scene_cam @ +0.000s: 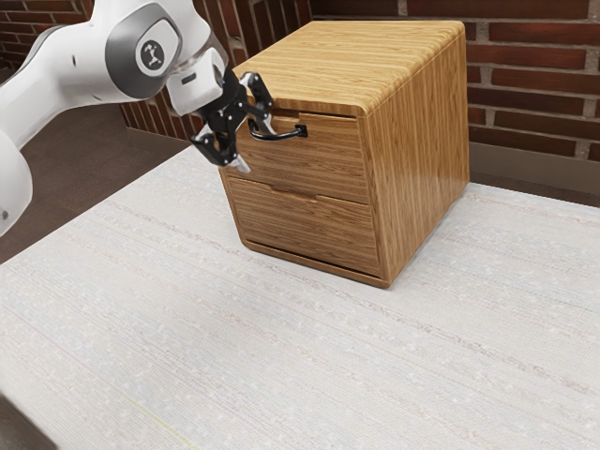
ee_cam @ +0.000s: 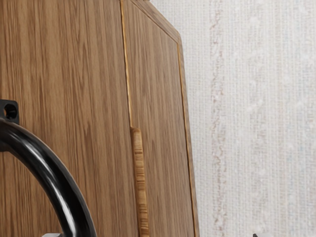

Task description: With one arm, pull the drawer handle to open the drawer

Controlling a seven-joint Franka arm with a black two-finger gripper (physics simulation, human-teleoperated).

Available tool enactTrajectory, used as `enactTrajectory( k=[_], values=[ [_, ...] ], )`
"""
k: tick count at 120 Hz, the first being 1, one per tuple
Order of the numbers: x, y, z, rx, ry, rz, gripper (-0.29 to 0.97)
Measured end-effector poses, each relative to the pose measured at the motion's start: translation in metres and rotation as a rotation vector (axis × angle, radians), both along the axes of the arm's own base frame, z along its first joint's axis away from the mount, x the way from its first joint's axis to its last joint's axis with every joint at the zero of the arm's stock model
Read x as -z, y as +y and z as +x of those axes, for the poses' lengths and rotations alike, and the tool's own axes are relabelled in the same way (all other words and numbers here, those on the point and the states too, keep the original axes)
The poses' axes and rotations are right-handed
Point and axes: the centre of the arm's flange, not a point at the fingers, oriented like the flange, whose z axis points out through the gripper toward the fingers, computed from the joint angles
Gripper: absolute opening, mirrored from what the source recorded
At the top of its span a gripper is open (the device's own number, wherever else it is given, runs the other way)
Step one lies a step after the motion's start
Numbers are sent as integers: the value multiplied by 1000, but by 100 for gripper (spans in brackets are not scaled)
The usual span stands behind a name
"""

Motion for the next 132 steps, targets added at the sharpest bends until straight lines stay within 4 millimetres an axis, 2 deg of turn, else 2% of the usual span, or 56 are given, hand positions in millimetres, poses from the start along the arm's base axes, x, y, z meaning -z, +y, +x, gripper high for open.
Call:
enactTrajectory(
  k=[42, 93, 119, 132],
  values=[
    [-6, 3, -5, -13, 16, -4, 35],
    [-10, 10, -17, -49, 81, -22, 35],
    [-22, 10, -22, -62, 82, -24, 22],
    [-24, 10, -24, -69, 90, -27, 20]
  ],
)
